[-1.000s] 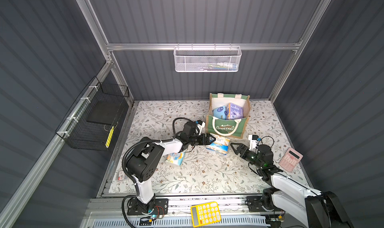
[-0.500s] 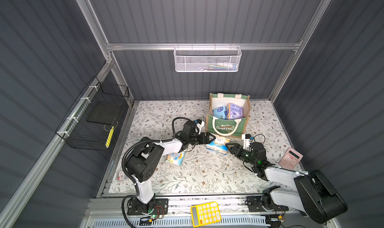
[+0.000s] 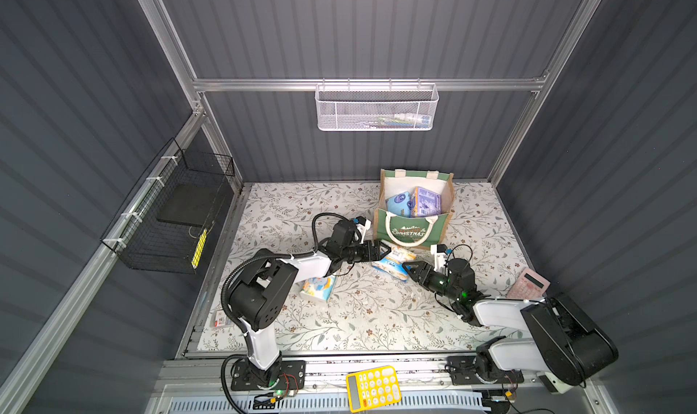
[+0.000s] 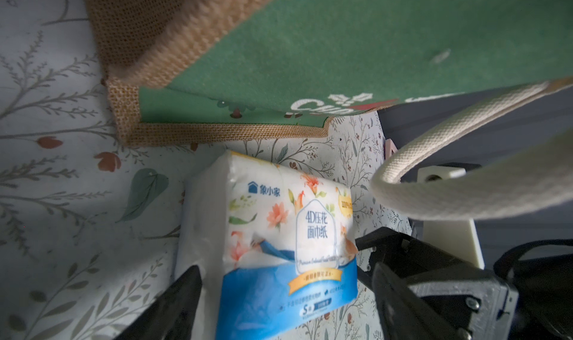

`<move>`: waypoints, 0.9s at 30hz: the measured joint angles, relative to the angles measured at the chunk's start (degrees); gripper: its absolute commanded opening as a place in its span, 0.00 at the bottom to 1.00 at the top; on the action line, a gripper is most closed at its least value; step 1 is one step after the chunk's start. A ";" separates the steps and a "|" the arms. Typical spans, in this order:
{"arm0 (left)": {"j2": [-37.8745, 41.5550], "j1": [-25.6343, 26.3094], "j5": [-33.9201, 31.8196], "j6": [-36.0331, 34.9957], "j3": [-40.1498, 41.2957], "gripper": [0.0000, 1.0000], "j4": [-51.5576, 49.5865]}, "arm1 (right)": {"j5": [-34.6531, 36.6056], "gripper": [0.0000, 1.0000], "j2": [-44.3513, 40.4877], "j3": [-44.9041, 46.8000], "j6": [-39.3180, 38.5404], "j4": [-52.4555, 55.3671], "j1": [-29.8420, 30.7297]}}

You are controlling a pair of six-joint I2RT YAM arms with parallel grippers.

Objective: Put tissues into the canvas bag
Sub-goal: Adjust the pack of facial tissues at the center of the board.

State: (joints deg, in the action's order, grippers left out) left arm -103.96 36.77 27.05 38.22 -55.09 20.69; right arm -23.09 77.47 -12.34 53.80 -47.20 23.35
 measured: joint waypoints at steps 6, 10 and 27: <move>-0.20 -0.07 -0.04 0.02 -0.02 0.87 0.42 | 1.01 0.60 -0.07 0.00 0.63 0.09 4.39; -0.22 -0.11 -0.02 0.07 -0.02 0.86 1.40 | 2.51 0.60 -0.11 -0.02 1.09 0.39 8.48; 0.48 0.28 -0.76 0.59 0.55 0.88 0.63 | 13.66 0.71 -18.67 -1.03 -3.48 16.94 16.33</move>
State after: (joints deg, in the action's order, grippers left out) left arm -103.48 37.06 26.28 38.81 -54.54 21.32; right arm -9.43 58.81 -13.37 50.33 -30.26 39.68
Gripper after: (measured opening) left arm 0.874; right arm 0.693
